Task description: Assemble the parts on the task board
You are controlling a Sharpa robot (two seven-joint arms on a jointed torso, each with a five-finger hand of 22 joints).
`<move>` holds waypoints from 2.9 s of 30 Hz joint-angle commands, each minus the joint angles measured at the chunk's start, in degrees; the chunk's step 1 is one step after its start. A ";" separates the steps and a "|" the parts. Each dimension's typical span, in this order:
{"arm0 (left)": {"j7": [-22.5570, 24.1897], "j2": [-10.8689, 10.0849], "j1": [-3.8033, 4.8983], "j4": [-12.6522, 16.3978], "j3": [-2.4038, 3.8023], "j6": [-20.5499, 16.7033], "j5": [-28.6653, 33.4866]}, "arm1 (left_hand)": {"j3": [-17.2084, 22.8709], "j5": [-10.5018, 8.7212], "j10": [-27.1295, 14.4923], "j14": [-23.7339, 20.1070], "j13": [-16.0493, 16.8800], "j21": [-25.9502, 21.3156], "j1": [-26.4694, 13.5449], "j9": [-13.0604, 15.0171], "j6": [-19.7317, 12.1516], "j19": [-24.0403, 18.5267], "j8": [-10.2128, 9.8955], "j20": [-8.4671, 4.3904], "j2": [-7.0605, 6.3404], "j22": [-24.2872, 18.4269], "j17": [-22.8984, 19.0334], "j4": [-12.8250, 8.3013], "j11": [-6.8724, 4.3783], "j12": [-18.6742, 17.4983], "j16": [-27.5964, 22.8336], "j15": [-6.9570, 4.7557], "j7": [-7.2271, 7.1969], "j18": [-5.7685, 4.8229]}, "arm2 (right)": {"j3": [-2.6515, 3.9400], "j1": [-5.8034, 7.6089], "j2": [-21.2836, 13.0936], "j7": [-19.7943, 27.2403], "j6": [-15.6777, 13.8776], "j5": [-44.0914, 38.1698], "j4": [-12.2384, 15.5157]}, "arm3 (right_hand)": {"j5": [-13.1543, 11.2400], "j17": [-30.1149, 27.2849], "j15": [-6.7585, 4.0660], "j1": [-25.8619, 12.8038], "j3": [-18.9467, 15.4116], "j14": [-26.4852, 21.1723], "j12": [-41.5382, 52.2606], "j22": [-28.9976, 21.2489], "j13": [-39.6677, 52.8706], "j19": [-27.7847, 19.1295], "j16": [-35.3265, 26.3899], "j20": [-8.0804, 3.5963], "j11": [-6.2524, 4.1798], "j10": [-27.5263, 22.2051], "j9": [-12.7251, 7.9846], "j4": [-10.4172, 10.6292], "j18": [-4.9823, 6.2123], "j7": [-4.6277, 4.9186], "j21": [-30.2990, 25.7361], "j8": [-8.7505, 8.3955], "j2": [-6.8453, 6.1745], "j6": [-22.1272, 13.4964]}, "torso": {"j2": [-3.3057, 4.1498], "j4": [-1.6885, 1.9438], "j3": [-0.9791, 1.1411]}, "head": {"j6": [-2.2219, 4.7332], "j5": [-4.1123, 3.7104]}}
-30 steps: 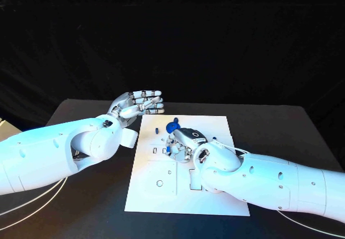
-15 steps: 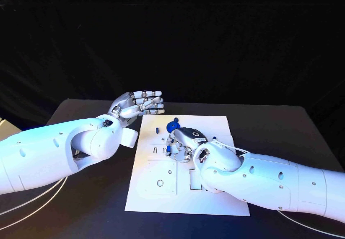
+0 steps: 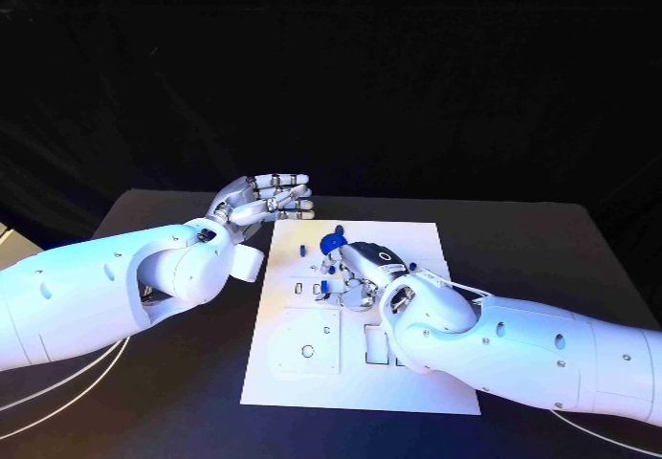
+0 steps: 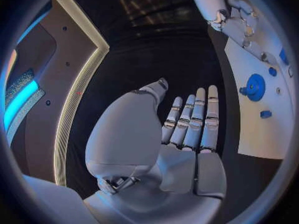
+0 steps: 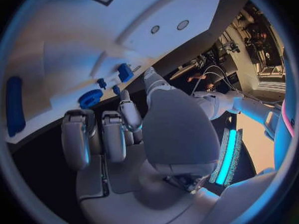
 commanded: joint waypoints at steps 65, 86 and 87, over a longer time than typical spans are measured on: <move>-56.31 18.57 6.81 -14.40 -4.48 33.05 -53.98 | -13.48 -0.03 20.18 36.26 48.37 65.16 -16.97 26.69 9.33 27.60 23.07 -11.66 6.82 63.68 69.54 4.53 -11.56 58.82 74.32 -12.08 -5.58 -5.64 | 0.53 10.13 -20.63 22.60 1.85 40.40 0.39 | 7.22 6.86 0.52 4.39 -0.93 4.07 -1.79 5.48 -2.17 -0.76 -2.19 0.50 0.26 -2.76 -0.31 -0.19 2.08 0.32 -9.52 1.90 3.47 -1.78 | -2.27 0.07 0.70 | -1.67 0.69; -56.05 19.16 6.76 -15.01 -4.89 35.30 -51.96 | -12.87 0.04 19.89 36.31 48.24 65.38 -16.57 27.23 9.29 27.65 23.06 -11.60 7.15 64.00 69.77 4.36 -11.57 58.70 74.44 -12.05 -5.63 -5.68 | 0.53 10.12 -20.30 22.11 2.46 40.45 0.07 | 7.42 6.73 0.55 4.48 -0.77 4.03 -1.70 5.39 -2.09 -0.82 -2.28 0.53 0.28 -2.69 -0.32 -0.16 2.11 0.34 -9.67 1.97 3.75 -1.80 | -2.32 0.13 0.79 | -2.19 0.54; -56.03 19.15 6.76 -15.01 -4.90 35.30 -51.92 | -12.76 0.04 19.91 36.31 48.32 65.39 -16.42 27.30 9.28 27.64 23.05 -11.60 7.16 64.01 69.76 4.35 -11.57 58.75 74.44 -12.05 -5.63 -5.68 | 0.53 10.12 -20.30 22.08 2.50 40.44 0.05 | 7.42 6.73 0.55 4.48 -0.77 4.03 -1.70 5.39 -2.09 -0.82 -2.28 0.53 0.28 -2.69 -0.32 -0.16 2.11 0.34 -9.67 1.97 3.75 -1.80 | -2.33 0.15 0.77 | -2.23 0.53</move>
